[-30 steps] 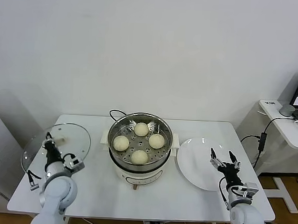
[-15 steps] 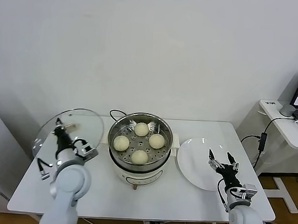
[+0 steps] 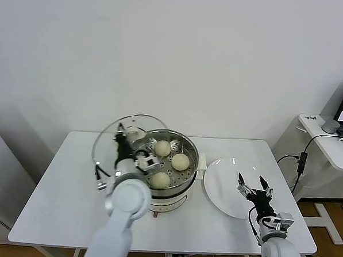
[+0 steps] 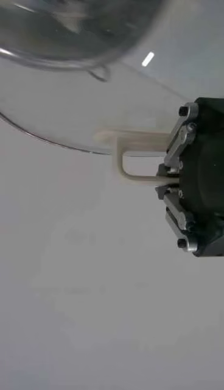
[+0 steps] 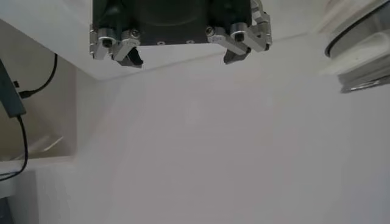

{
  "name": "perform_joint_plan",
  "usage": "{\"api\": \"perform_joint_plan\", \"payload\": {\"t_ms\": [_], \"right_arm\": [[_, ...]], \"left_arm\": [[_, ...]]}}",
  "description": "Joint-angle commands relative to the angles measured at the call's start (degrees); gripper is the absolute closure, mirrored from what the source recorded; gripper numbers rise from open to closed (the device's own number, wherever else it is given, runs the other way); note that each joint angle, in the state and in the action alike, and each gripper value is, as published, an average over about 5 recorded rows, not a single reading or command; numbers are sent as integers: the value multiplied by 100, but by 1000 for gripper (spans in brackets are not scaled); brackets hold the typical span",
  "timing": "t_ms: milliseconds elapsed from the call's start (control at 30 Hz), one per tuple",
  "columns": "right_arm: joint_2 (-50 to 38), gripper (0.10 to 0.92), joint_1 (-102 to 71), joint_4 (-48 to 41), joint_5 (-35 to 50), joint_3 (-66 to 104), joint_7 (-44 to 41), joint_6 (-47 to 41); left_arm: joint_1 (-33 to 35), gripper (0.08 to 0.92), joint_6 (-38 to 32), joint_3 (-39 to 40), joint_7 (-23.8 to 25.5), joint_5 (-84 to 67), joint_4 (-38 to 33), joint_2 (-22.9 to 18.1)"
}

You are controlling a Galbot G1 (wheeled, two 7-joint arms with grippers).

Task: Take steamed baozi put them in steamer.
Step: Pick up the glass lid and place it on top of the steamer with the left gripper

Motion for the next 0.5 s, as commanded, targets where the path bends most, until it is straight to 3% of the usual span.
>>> {"api": "perform_joint_plan", "payload": {"t_ms": [33,500], "right_arm": [[48,203,-41,46,-86,11,4,-15],[149,203,24,-25,-156,-5,0,-11]], "left_arm": [[-466,867,280,1085,-68,-474,658,-399],[-531,867,280,1064,-348,27,1212,-360]]}}
